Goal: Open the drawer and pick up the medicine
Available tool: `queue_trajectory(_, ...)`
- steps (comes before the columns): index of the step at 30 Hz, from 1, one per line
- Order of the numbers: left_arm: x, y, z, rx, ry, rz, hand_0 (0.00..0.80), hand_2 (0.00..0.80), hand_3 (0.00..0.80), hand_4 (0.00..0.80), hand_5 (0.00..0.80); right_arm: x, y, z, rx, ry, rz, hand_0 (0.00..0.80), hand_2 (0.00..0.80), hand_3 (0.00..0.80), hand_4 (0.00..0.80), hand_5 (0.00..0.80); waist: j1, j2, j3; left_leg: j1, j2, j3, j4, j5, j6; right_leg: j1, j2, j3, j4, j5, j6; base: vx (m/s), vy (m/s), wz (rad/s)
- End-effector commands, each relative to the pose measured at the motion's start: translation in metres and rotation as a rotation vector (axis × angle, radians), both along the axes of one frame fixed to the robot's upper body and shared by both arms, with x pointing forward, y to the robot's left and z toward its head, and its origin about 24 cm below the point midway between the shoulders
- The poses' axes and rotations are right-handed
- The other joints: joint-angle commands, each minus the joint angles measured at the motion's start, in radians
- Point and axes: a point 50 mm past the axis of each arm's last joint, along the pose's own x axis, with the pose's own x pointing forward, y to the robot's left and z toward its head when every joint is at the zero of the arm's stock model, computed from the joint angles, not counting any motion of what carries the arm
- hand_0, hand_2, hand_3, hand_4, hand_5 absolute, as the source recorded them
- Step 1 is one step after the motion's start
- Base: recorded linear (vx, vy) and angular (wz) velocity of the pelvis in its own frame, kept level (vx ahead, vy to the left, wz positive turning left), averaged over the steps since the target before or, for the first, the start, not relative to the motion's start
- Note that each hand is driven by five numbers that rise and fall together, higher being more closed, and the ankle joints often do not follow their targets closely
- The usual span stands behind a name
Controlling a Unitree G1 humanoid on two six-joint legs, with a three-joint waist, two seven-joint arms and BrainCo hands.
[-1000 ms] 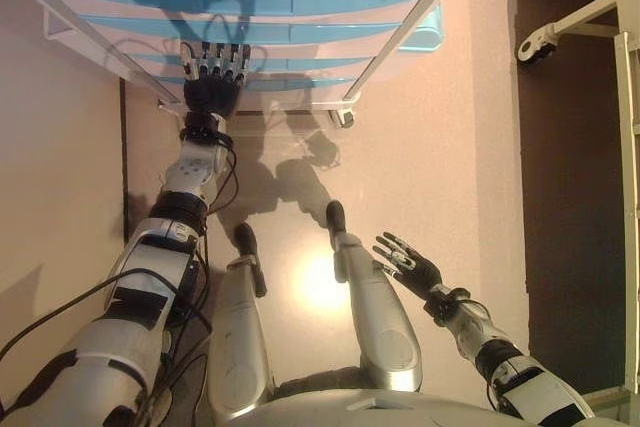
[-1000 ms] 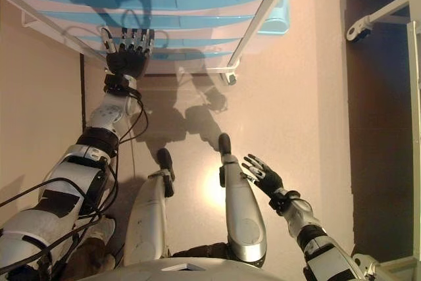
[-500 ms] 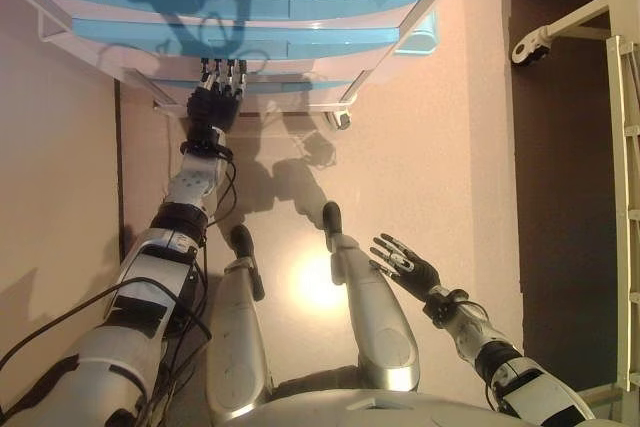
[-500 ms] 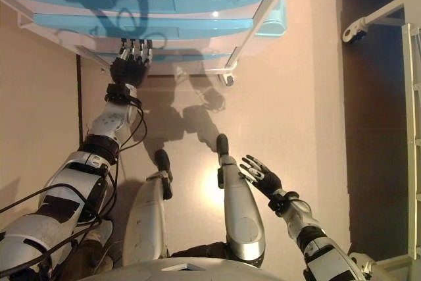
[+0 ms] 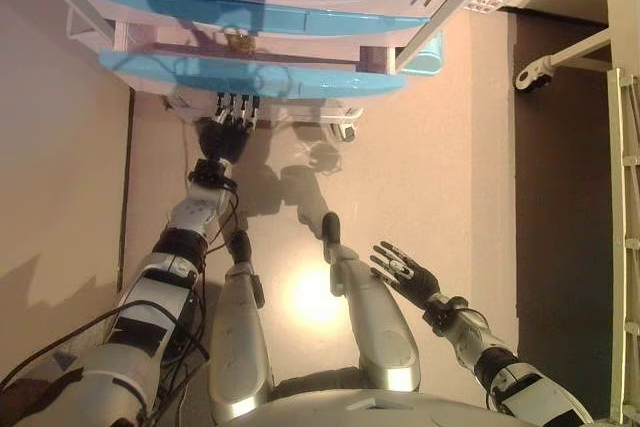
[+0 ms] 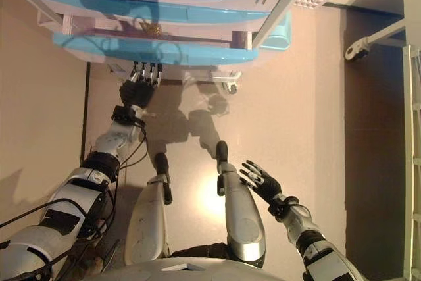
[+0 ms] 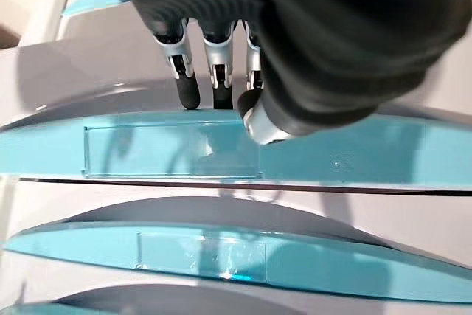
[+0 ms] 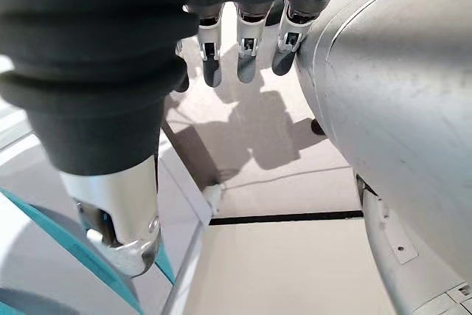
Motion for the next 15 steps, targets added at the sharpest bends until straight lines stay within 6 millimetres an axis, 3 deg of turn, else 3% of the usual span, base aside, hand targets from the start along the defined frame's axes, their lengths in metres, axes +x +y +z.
queue_trajectory(1,0.003,0.007,0.061,-0.066,-0.402,-0.014,0.8,0.8,0.8,0.8,0.8,-0.036,0.0,-0.018,-0.017,0.1,0.038,0.0,0.0,0.0,0.0,0.0,0.057,0.014,-0.029,-0.048,-0.049,0.023,0.059,-0.058,0.03,0.005,0.02,-0.041,-0.008,-0.002,0.026,-0.007,-0.038,0.12)
queue_trajectory(8,-0.03,0.01,-0.01,-0.09,-0.266,-0.022,0.8,0.8,0.8,0.8,0.8,-0.033,0.001,-0.015,-0.029,0.09,0.018,0.0,0.0,0.0,0.0,0.0,0.086,0.019,-0.029,-0.04,-0.055,-0.011,0.049,-0.05,0.031,0.018,0.027,-0.065,-0.006,-0.011,0.021,-0.01,-0.025,0.06)
queue_trajectory(15,-0.07,0.008,-0.068,-0.114,-0.146,0.0,0.8,0.8,0.8,0.8,0.8,-0.032,-0.003,-0.014,-0.036,0.081,-0.008,0.0,0.0,0.0,0.0,0.0,0.117,0.02,-0.029,-0.027,-0.058,-0.043,0.034,-0.041,0.032,0.036,0.034,-0.091,-0.007,-0.019,0.021,-0.02,-0.027,0.1)
